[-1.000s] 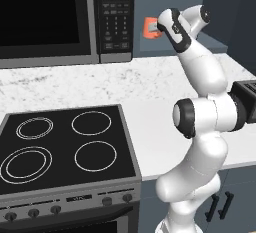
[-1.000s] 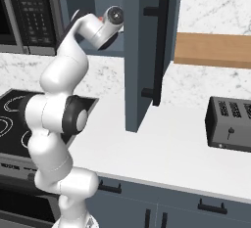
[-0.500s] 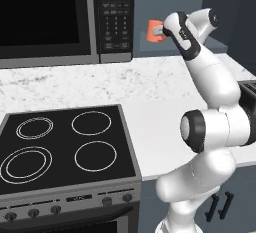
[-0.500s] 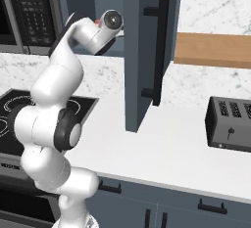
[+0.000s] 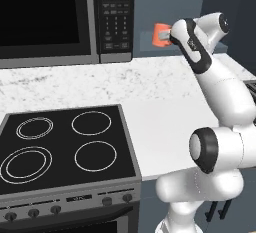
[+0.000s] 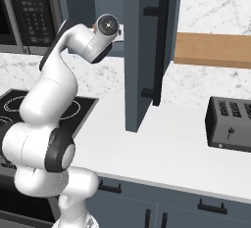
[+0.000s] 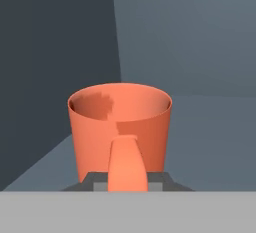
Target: Gather all objects into one cabinet and sort the glasses and bowls to opposite sides.
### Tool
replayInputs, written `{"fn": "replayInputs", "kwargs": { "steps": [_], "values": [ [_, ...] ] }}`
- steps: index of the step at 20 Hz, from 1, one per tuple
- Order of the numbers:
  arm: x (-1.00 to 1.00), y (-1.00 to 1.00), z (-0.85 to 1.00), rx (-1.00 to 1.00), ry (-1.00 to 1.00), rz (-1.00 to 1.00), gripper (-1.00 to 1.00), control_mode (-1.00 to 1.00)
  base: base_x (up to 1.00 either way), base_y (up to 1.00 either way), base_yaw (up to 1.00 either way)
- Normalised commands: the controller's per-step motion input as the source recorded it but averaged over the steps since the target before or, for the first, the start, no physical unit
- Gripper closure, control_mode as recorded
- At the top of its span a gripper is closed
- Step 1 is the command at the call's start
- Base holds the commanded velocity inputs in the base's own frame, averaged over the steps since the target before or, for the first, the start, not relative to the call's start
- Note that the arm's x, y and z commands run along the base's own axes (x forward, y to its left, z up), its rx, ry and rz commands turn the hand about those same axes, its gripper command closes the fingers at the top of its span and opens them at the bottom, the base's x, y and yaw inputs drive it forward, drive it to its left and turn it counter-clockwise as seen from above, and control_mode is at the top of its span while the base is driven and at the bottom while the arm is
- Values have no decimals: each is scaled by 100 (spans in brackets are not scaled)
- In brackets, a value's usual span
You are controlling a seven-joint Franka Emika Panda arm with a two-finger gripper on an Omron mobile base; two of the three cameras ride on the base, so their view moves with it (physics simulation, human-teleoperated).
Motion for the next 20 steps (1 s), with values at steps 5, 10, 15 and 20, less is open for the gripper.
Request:
{"fn": "replayInputs", "kwargs": {
  "steps": [5,10,15,20],
  "values": [
    [-57,-5,6,0,-1,-10,100,-100,0,0,0],
    [-71,-25,10,0,0,-17,100,-100,0,0,0],
    [-62,-16,17,0,0,-10,100,-100,0,0,0],
    [-58,-3,10,-2,0,-8,100,-100,0,0,0]
  ]
}}
